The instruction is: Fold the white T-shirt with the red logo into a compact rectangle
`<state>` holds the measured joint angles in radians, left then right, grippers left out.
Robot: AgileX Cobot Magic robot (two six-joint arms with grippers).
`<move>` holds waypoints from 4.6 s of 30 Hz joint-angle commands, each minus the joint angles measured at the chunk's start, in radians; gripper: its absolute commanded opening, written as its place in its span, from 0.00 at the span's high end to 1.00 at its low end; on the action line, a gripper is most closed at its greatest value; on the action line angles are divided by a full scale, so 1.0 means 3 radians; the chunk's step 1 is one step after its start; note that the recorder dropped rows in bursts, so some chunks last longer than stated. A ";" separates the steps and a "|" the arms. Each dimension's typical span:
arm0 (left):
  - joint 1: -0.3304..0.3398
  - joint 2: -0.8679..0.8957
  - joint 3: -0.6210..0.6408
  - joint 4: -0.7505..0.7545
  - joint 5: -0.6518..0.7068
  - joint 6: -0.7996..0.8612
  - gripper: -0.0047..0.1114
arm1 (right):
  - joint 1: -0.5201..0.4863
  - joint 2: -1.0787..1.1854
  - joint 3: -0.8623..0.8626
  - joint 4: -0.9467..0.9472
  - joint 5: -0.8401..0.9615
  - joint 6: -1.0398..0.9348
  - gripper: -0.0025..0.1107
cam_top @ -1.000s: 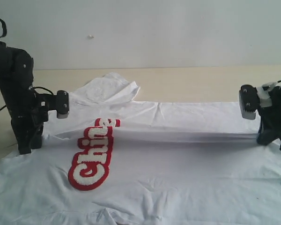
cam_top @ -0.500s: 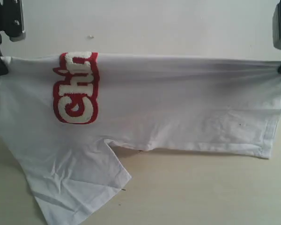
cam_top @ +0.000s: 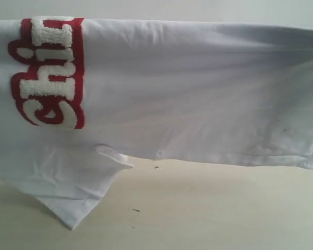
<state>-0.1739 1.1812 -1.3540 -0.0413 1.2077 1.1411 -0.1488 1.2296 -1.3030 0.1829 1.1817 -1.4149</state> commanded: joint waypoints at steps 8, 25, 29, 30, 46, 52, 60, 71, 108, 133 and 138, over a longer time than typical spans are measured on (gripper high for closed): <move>-0.0134 -0.0935 0.0491 -0.0025 0.0045 -0.0452 0.93 | 0.0203 -0.0688 0.0105 0.0221 0.0131 0.0336 0.98; -0.0629 -0.1994 0.0678 -0.0055 0.0045 -0.1454 0.96 | 0.0710 -0.1616 0.0731 0.0374 0.0131 0.0819 0.98; -0.0694 -0.2217 0.0678 -0.0191 0.0045 -0.1665 0.96 | 0.0865 -0.1728 0.0731 0.0381 0.0131 0.0892 0.98; -0.0708 -0.2259 0.0678 -0.0247 0.0045 -0.1665 0.96 | 0.0906 -0.1740 0.0731 0.0389 0.0131 0.0919 0.98; -0.0818 -0.2417 0.1742 0.0268 0.0045 -0.1756 0.96 | 0.1118 -0.1612 0.1438 0.0083 0.0131 0.0959 0.98; -0.0818 -0.1924 0.2049 0.0707 0.0045 -0.1636 0.96 | 0.1118 -0.1268 0.1617 -0.0378 0.0130 0.1022 0.98; -0.0812 -0.1055 0.2463 0.1473 -0.1234 -0.1987 0.96 | 0.1118 -0.0385 0.1698 -0.0703 -0.0784 0.1279 0.98; -0.0346 0.0485 0.2631 0.2922 -0.2889 -0.3448 0.96 | 0.1111 0.0914 0.1692 -0.1412 -0.2028 0.2091 0.98; 0.0358 0.2171 0.1711 0.2703 -0.3696 -0.4173 0.59 | 0.0913 0.2070 0.1529 -0.4660 -0.2812 0.5884 0.27; 0.0743 -0.0474 0.2934 0.0206 -0.2394 -0.4272 0.59 | 0.0920 0.1583 0.1529 -0.3855 -0.3445 0.7425 0.27; 0.0743 -0.0543 0.3156 -0.0457 -0.2101 -0.3893 0.59 | 0.0920 0.1503 0.1529 -0.3141 -0.3090 0.6779 0.30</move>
<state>0.0474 1.0300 -0.4399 -0.0570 0.5320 -0.0962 0.1291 1.7068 -0.8384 -0.8950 0.2054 0.7542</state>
